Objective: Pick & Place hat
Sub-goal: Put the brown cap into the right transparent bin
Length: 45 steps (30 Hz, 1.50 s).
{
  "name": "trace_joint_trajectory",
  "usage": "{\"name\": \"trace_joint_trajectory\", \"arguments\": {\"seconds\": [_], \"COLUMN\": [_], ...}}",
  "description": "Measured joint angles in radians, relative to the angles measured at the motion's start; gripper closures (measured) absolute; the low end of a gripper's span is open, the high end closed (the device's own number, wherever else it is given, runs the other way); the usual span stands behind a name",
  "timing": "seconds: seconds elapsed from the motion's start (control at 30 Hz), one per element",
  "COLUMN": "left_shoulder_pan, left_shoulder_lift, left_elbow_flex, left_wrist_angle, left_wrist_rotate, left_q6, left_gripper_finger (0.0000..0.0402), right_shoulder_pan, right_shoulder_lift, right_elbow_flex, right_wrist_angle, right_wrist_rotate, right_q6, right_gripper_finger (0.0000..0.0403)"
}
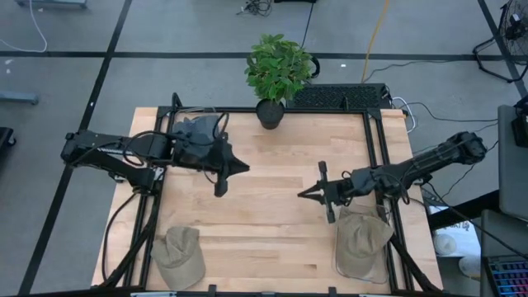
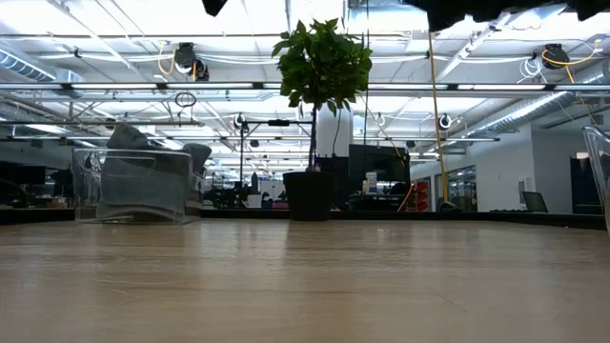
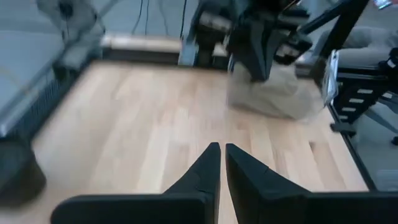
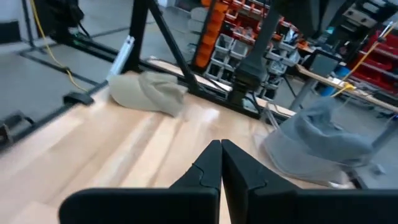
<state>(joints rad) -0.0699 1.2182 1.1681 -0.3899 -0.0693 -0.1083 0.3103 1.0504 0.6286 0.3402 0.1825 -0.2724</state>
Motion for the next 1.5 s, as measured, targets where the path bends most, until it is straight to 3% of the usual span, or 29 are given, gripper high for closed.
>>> {"name": "trace_joint_trajectory", "arguments": {"seconds": [0.2, 0.4, 0.5, 0.63, 0.97, 1.13, 1.33, 1.5], "left_shoulder_pan": [-0.06, -0.175, -0.263, -0.408, -0.745, -0.867, -0.937, -0.955], "left_shoulder_lift": [-0.006, 0.022, 0.037, 0.07, 0.22, 0.301, 0.403, 0.462], "left_elbow_flex": [0.051, 0.053, 0.052, 0.052, 0.051, 0.051, 0.051, 0.051], "left_wrist_angle": [-0.334, -0.648, -0.7, -0.701, -0.7, -0.6, -0.517, -0.539], "left_wrist_rotate": [-0.041, -0.041, 0.044, 0.054, 0.05, 0.041, 0.041, 0.141], "left_q6": [-0.235, -0.538, -0.713, -0.998, -1.544, -1.79, -1.82, -1.769], "left_gripper_finger": [0.0345, 0.0243, 0.0191, 0.0153, 0.0172, 0.0187, 0.0198, 0.0206], "right_shoulder_pan": [-0.052, -0.114, -0.145, -0.174, -0.201, -0.201, -0.2, -0.2], "right_shoulder_lift": [0.0, 0.0, 0.001, 0.001, 0.001, 0.001, 0.001, 0.001], "right_elbow_flex": [-0.033, -0.053, -0.054, -0.054, -0.054, -0.054, -0.054, -0.054], "right_wrist_angle": [0.126, 0.156, 0.142, 0.118, 0.107, 0.104, 0.111, 0.119], "right_wrist_rotate": [0.0, 0.0, -0.001, -0.001, -0.004, -0.063, -0.136, -0.135], "right_q6": [-0.064, -0.07, -0.058, -0.054, -0.061, -0.068, -0.064, -0.055], "right_gripper_finger": [0.0403, 0.0403, 0.0403, 0.0403, 0.0403, 0.0403, 0.0403, 0.0403]}}
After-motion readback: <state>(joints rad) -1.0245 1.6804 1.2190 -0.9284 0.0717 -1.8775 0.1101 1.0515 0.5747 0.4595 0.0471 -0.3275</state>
